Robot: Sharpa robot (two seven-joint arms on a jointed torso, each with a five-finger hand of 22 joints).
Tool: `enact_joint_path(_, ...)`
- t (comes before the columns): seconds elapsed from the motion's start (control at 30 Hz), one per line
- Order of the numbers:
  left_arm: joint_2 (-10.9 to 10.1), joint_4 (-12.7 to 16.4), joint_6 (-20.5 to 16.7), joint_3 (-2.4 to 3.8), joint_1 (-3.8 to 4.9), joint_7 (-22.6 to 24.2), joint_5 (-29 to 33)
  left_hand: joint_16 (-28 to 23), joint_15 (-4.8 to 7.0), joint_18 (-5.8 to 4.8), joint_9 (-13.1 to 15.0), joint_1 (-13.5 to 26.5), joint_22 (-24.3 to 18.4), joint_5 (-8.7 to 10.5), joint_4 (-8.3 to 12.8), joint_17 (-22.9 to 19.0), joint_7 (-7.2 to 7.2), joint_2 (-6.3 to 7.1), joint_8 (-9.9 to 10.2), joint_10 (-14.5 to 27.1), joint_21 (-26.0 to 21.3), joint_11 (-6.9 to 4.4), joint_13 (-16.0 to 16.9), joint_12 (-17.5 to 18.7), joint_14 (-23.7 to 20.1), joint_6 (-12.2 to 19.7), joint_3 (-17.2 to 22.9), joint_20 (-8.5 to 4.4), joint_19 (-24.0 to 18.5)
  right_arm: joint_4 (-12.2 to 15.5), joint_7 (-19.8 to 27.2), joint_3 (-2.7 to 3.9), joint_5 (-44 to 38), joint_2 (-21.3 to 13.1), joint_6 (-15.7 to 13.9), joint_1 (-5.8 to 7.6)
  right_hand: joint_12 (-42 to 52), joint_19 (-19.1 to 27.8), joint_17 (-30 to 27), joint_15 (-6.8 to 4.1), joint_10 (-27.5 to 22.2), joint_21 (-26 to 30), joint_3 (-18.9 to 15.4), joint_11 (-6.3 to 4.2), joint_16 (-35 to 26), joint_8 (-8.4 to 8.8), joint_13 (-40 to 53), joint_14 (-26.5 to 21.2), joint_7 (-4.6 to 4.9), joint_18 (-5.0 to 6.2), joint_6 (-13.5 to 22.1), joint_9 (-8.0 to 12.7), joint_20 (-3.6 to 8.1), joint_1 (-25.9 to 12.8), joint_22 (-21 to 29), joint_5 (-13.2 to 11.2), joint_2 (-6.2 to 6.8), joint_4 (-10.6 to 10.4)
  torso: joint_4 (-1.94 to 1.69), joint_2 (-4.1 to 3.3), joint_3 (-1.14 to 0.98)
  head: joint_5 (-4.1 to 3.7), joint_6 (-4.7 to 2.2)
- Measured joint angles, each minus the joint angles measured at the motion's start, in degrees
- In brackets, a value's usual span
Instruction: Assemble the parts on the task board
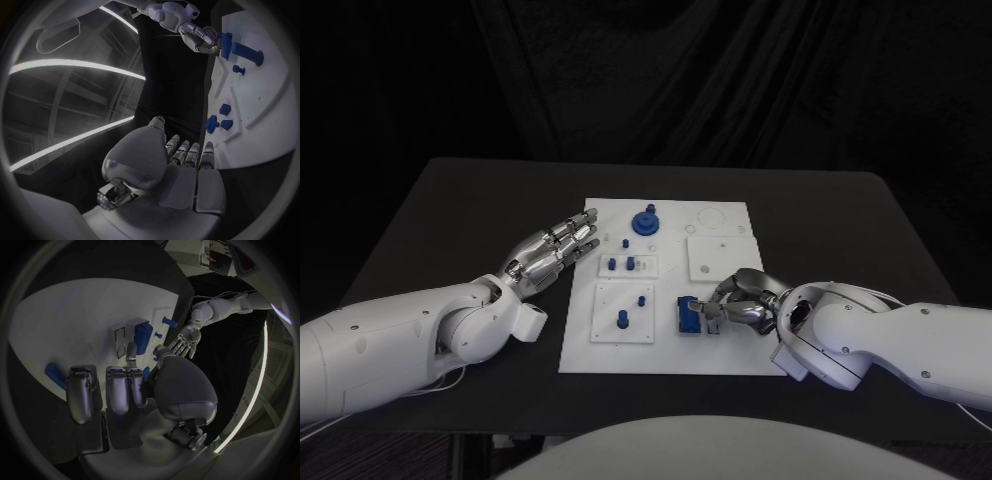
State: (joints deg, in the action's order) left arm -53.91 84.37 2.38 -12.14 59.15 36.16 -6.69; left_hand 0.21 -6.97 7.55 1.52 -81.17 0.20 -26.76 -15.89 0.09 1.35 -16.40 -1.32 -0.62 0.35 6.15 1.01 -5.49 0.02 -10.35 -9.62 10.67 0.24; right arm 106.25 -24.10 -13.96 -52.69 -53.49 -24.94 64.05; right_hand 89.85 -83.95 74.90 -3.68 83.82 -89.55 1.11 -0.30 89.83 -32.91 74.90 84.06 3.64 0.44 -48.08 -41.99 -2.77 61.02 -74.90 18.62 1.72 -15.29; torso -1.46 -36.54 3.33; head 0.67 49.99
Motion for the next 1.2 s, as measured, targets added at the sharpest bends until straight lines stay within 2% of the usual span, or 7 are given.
enact_joint_path(0.2,-0.11,0.06,0.01,0.00,-0.02,0.00,0.00,0.00,0.00,0.00,0.00,0.00,0.00,0.00,0.00,0.00,0.00,0.00,0.00,0.00,0.00,0.00,0.00,0.00,0.00,0.00,0.00,0.04,0.04,1.45,1.42,0.04,-3.26,-1.71,-0.60,0.46,0.00,0.00,0.00,0.00,0.00,-0.26,-0.32,0.00,0.00,-1.23,0.00,0.00,-0.21,0.00,0.20,-0.51,0.00,5.13,-0.03,-0.03,0.48,2.02,-0.03,0.01,0.00,0.05,0.00)
enact_joint_path(0.33,-0.15,0.08,0.01,0.00,-0.03,0.00,0.00,0.00,0.00,0.00,0.00,0.00,0.00,0.00,0.00,0.01,0.00,0.00,0.00,0.00,0.00,0.00,0.00,0.00,0.00,0.00,0.00,0.21,0.21,2.30,1.88,0.06,-6.35,-2.32,-0.51,0.64,0.00,0.00,0.00,0.00,0.13,-0.26,-1.11,-0.13,0.00,-3.61,0.00,0.00,-0.21,0.00,0.20,-1.84,0.00,7.39,-0.05,-2.29,0.71,2.82,-0.03,0.02,0.00,0.13,0.00)
enact_joint_path(0.4,-0.15,0.09,0.01,0.00,-0.03,0.00,0.00,0.00,0.00,-0.01,-0.01,0.00,0.00,0.00,0.00,0.01,0.00,0.00,0.00,0.00,0.00,0.00,0.00,0.00,0.00,0.00,0.00,0.21,0.21,2.53,1.98,0.05,-7.98,-2.40,-0.33,0.65,0.00,0.00,0.00,-0.01,0.22,-0.26,-1.53,-0.22,0.00,-5.46,0.00,0.00,-0.65,0.00,0.40,-3.14,0.00,8.41,-0.04,-3.81,0.69,3.23,-0.03,0.03,0.00,0.20,0.00)
enact_joint_path(0.57,-0.17,0.12,0.01,0.00,-0.04,-0.01,0.00,0.00,0.00,-0.01,-0.01,0.00,0.00,0.00,0.00,0.01,0.00,0.00,0.00,0.00,0.00,0.00,0.00,0.00,0.00,0.00,0.00,0.21,0.21,2.72,2.02,0.00,-12.42,-2.41,0.67,0.62,0.00,-0.10,0.00,-0.80,0.27,-0.26,-3.59,-1.08,0.00,-11.74,0.00,-0.07,-1.72,0.00,1.47,-7.99,0.53,10.47,-0.04,-7.68,0.63,2.98,-0.07,0.11,0.04,0.25,0.00)
enact_joint_path(0.73,-0.18,0.12,0.02,0.00,-0.04,-0.01,0.00,0.00,0.00,0.00,-0.01,0.00,0.00,0.00,0.00,-0.01,0.00,0.00,0.00,0.00,0.00,0.00,0.00,0.00,0.00,0.00,0.00,0.21,0.21,2.35,2.02,-0.02,-15.29,-1.95,1.63,0.39,0.00,-0.20,0.00,-1.23,0.33,-0.26,-4.68,-1.56,0.00,-15.76,0.00,-0.01,-2.07,0.01,1.83,-11.14,1.03,10.97,-0.04,-10.22,0.55,2.09,-0.07,0.10,0.07,0.40,0.00)
enact_joint_path(0.83,-0.19,0.15,0.03,0.00,-0.04,-0.03,0.00,0.00,0.00,0.00,-0.01,-0.01,0.00,0.00,0.00,-0.03,0.00,0.00,0.00,0.00,0.00,0.00,0.00,0.00,0.00,0.00,0.00,0.21,0.21,1.92,2.01,-0.04,-16.43,-1.58,2.16,0.20,0.00,-0.16,0.00,-1.23,0.12,-0.26,-4.83,-1.76,0.00,-16.47,0.00,-0.01,-2.12,0.01,1.77,-11.77,1.08,11.03,-0.04,-10.23,0.49,1.94,-0.03,0.04,0.06,0.51,0.00)
enact_joint_path(1.2,-0.22,0.17,0.11,0.00,-0.05,-0.09,0.00,0.00,0.00,0.00,-0.01,-0.01,0.00,-0.22,0.01,-0.04,0.20,0.00,0.00,0.00,0.00,0.00,0.00,0.00,0.00,-0.20,0.00,0.21,0.21,0.82,1.96,-0.05,-18.35,-0.55,3.12,-0.26,0.00,0.01,0.00,-1.23,0.12,-0.26,-5.14,-1.75,0.00,-16.74,0.04,-0.01,-2.26,0.00,1.63,-12.20,1.24,11.03,-0.03,-10.67,0.49,1.63,-0.04,-0.03,0.02,0.37,0.00)
